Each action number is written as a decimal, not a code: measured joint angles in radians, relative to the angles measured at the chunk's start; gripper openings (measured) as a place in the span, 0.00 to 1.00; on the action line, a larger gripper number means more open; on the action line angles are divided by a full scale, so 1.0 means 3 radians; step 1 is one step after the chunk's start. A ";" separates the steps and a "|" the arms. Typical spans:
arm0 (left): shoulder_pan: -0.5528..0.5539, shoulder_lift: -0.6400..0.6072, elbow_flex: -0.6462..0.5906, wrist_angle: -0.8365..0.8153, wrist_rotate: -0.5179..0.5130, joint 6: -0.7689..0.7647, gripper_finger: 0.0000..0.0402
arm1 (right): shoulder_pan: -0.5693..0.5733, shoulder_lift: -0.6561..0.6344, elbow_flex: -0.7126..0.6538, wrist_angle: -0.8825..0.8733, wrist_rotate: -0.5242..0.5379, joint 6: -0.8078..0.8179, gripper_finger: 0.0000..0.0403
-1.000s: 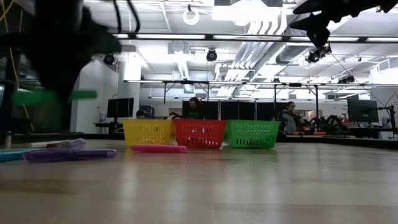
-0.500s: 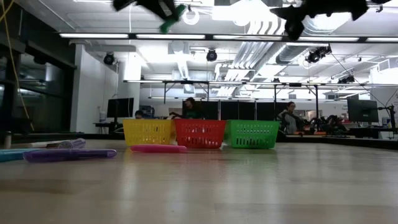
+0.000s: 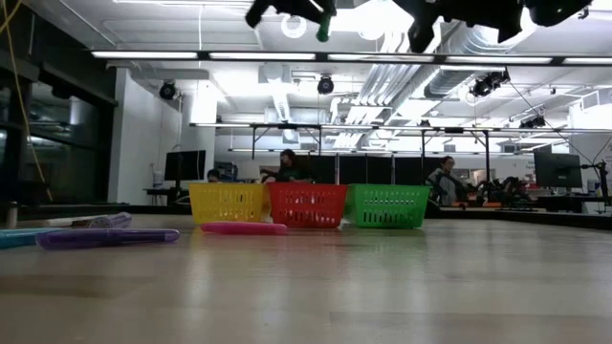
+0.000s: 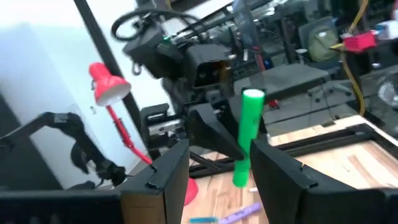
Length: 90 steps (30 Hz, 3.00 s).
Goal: Pick & Place Markers
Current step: Put the green highlighter into the green bin
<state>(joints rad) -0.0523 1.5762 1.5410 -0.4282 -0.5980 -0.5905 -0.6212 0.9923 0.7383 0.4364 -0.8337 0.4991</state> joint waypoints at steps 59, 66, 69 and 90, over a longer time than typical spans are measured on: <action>0.0067 0.0125 0.0000 0.0467 0.0364 0.0174 0.14 | 0.0348 0.0962 0.0529 0.0452 -0.0333 -0.0033 0.46; 0.0075 0.0122 -0.0001 0.0444 0.0317 0.0175 0.14 | 0.0349 0.1050 0.0531 0.0573 -0.0191 0.0041 0.46; 0.0071 0.0122 -0.0001 0.0448 0.0346 0.0176 0.14 | 0.0347 0.1023 0.0532 0.0558 -0.0275 0.0109 0.46; 0.0071 0.0123 0.0000 0.0500 0.0435 0.0241 0.14 | -0.0017 0.0909 0.0528 -0.0020 -0.0303 -0.0411 0.46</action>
<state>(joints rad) -0.0311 1.6131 1.5410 -0.2783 -0.4674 -0.5182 -0.6264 1.2650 0.8967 0.4303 -0.9245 0.3757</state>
